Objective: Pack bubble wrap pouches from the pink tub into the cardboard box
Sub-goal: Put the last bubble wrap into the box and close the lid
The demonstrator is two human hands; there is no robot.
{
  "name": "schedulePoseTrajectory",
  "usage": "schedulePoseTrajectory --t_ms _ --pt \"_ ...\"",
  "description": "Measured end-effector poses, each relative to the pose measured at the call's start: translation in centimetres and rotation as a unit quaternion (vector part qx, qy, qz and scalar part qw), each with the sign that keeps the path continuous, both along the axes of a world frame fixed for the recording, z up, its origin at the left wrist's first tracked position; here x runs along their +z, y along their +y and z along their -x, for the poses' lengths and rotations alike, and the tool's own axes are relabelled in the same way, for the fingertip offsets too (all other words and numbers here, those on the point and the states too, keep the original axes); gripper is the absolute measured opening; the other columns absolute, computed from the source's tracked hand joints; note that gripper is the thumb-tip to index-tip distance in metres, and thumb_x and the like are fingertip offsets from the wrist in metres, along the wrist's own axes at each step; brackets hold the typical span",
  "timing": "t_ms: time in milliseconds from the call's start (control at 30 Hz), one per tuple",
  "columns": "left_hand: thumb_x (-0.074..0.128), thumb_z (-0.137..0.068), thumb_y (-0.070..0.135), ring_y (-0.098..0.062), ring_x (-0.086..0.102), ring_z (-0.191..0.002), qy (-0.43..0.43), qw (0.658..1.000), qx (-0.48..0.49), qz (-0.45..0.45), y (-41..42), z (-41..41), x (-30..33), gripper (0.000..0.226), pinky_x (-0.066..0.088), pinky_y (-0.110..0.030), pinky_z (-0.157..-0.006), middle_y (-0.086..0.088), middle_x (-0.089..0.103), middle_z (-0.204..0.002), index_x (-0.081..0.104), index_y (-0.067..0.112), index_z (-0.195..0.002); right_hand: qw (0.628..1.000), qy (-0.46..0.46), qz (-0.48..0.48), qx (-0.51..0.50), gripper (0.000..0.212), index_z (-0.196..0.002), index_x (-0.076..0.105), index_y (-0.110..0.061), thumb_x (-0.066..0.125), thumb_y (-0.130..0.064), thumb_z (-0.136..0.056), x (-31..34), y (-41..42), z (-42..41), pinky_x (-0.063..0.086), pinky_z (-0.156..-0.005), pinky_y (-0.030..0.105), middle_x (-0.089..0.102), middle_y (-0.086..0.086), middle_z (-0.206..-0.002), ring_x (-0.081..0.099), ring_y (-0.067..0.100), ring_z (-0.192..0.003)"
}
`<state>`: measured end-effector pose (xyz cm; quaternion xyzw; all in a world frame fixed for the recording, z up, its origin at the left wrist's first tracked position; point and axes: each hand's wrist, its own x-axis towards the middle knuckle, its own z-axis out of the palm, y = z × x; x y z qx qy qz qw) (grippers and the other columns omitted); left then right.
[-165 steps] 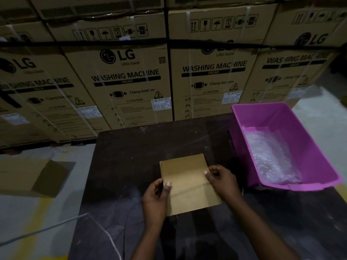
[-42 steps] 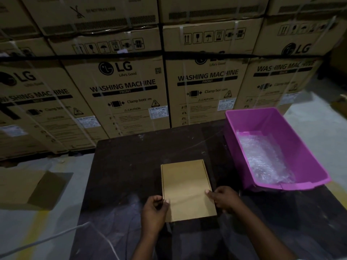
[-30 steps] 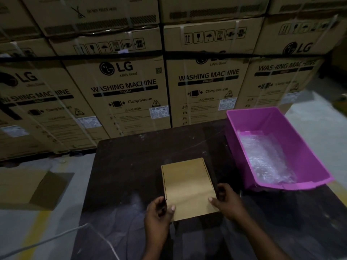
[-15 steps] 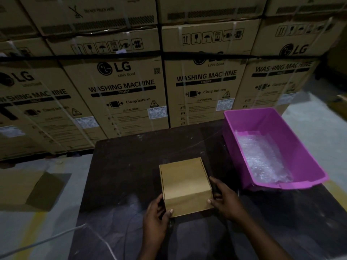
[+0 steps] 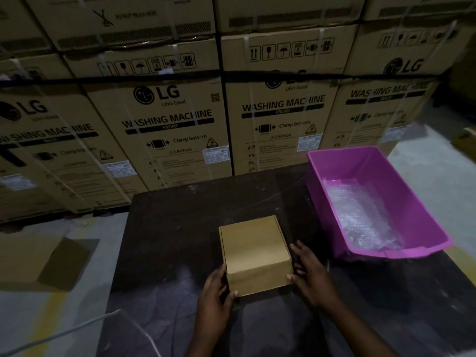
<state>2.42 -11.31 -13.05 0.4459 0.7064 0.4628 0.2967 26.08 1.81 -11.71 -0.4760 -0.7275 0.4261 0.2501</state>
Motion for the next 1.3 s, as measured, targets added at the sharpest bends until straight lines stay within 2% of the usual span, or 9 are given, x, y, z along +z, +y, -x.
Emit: schedulePoseTrajectory --t_ms 133,267,367,500,633,767,933,1067,1300 --pt "0.071 -0.079 -0.005 0.004 0.055 -0.114 0.037 0.999 -0.006 -0.016 0.1 -0.1 0.6 0.076 0.050 -0.016 -0.091 0.012 0.047 -0.132 0.042 0.039 -0.134 0.998 -0.043 -0.017 0.035 0.081 -0.142 0.029 -0.039 0.071 -0.006 -0.081 0.1 0.5 -0.1 0.042 -0.095 0.009 0.017 -0.010 -0.156 0.040 0.005 -0.131" --pt "0.074 -0.079 0.004 0.010 0.057 -0.102 0.107 0.994 -0.026 0.010 0.3 0.1 0.7 0.079 0.047 -0.007 -0.083 0.024 0.044 -0.126 0.037 0.039 -0.140 0.989 -0.106 -0.051 0.092 0.084 -0.146 0.019 -0.049 0.065 -0.022 -0.081 0.2 1.5 -0.1 0.047 -0.102 0.034 0.022 -0.013 -0.155 0.036 0.011 -0.138" --pt "0.073 -0.082 0.017 -0.001 0.056 -0.103 0.180 0.982 -0.039 0.046 0.6 0.3 1.0 0.070 0.045 -0.011 -0.079 0.017 0.043 -0.124 0.040 0.034 -0.142 0.978 -0.156 -0.058 0.125 0.082 -0.147 0.017 -0.048 0.062 -0.029 -0.082 0.3 2.2 -0.1 0.048 -0.100 0.044 0.027 -0.011 -0.153 0.039 0.015 -0.136" --pt "0.071 -0.082 0.027 -0.016 0.060 -0.101 0.257 0.962 -0.051 0.073 0.8 0.7 0.8 0.066 0.052 -0.027 -0.075 0.006 0.046 -0.128 0.043 0.026 -0.142 0.969 -0.189 -0.071 0.142 0.080 -0.148 0.016 -0.044 0.063 -0.028 -0.085 0.7 2.4 0.0 0.044 -0.104 0.041 0.029 -0.006 -0.154 0.043 0.021 -0.134" --pt "0.086 -0.062 0.030 -0.018 0.061 -0.083 0.353 0.931 -0.086 0.048 1.2 1.5 0.5 0.073 0.054 -0.029 -0.068 0.003 0.052 -0.107 0.050 0.023 -0.125 0.962 -0.216 -0.079 0.148 0.077 -0.150 0.016 -0.041 0.059 -0.028 -0.088 0.3 2.5 0.1 0.046 -0.102 0.039 0.027 -0.007 -0.155 0.049 0.024 -0.128" --pt "0.085 -0.060 0.026 -0.031 0.050 -0.121 0.440 0.890 -0.116 0.022 2.3 2.4 0.6 0.060 0.051 -0.038 -0.092 -0.014 0.051 -0.133 0.051 0.019 -0.109 0.950 -0.252 -0.124 0.132 0.071 -0.151 0.023 -0.027 0.058 -0.021 -0.090 1.2 2.1 0.7 0.049 -0.094 0.033 0.024 -0.003 -0.157 0.053 0.023 -0.123" --pt "0.059 -0.081 0.031 -0.023 0.044 -0.134 0.452 0.877 -0.164 -0.005 3.0 3.1 0.7 0.040 0.055 -0.028 -0.088 -0.006 0.044 -0.147 0.046 0.018 -0.117 0.954 -0.203 -0.147 0.166 0.060 -0.151 0.024 -0.021 0.050 -0.017 -0.096 1.2 2.1 1.0 0.032 -0.112 0.025 -0.011 -0.018 -0.156 0.019 0.004 -0.142" --pt "0.041 -0.078 0.032 -0.028 0.037 -0.132 0.496 0.849 -0.181 -0.005 3.2 2.5 1.4 0.045 0.055 -0.027 -0.079 -0.008 0.041 -0.142 0.047 0.021 -0.121 0.951 -0.217 -0.143 0.168 0.056 -0.150 0.018 -0.038 0.041 -0.024 -0.101 0.5 1.8 0.9 0.034 -0.107 0.024 -0.014 -0.027 -0.155 0.033 0.013 -0.139" --pt "0.055 -0.067 0.033 -0.037 0.052 -0.123 0.508 0.833 -0.215 0.027 3.6 2.5 1.0 0.058 0.058 -0.028 -0.069 -0.010 0.044 -0.135 0.046 0.022 -0.123 0.941 -0.261 -0.154 0.153 0.068 -0.151 0.015 -0.039 0.042 -0.009 -0.096 0.3 1.7 1.1 0.038 -0.102 0.028 -0.020 -0.024 -0.154 0.041 0.019 -0.135"
